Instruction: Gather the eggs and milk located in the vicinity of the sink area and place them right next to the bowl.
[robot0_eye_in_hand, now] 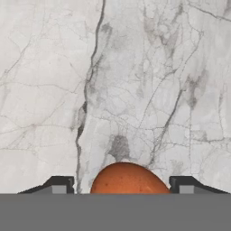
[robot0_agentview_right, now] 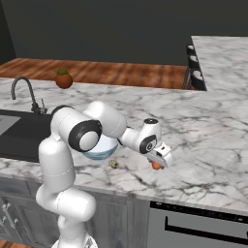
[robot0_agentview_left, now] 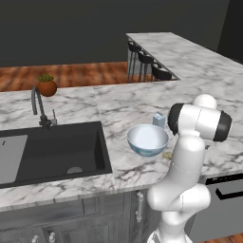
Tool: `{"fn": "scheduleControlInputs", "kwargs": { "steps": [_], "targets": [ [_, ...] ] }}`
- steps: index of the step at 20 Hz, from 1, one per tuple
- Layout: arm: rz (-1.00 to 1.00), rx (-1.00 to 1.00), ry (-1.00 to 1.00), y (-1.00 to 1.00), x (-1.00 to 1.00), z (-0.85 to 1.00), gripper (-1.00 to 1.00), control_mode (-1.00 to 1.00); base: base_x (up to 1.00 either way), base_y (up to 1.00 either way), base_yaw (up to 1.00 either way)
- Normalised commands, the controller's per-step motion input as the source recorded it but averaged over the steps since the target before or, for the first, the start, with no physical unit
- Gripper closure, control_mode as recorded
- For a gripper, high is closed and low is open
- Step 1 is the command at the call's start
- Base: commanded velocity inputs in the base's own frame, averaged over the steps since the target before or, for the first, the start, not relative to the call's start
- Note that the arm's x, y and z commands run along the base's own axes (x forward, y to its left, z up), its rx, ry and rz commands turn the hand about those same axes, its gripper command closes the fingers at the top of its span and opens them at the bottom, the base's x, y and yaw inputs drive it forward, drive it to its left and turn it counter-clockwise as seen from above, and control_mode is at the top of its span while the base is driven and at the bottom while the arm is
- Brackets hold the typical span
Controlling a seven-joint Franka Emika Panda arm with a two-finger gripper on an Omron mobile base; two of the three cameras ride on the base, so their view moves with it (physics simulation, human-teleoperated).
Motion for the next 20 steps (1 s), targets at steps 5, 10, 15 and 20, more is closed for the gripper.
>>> {"fn": "scheduleControlInputs", "kwargs": {
  "steps": [5, 10, 15, 20],
  "targets": [
    [-0.07, 0.00, 0.00, -0.04, 0.00, -0.21, 1.00, -1.00, 0.00, 0.00, 0.00],
    [-0.07, 0.00, 0.00, -0.11, 0.00, -0.05, 1.00, -1.00, 0.00, 0.00, 0.00],
    [-0.05, 0.03, 0.00, -0.05, -0.03, 0.10, 1.00, -1.00, 0.00, 0.00, 0.00],
    [-0.06, 0.01, 0.00, 0.01, -0.01, 0.15, 1.00, -1.00, 0.00, 0.00, 0.00]
  ]
}}
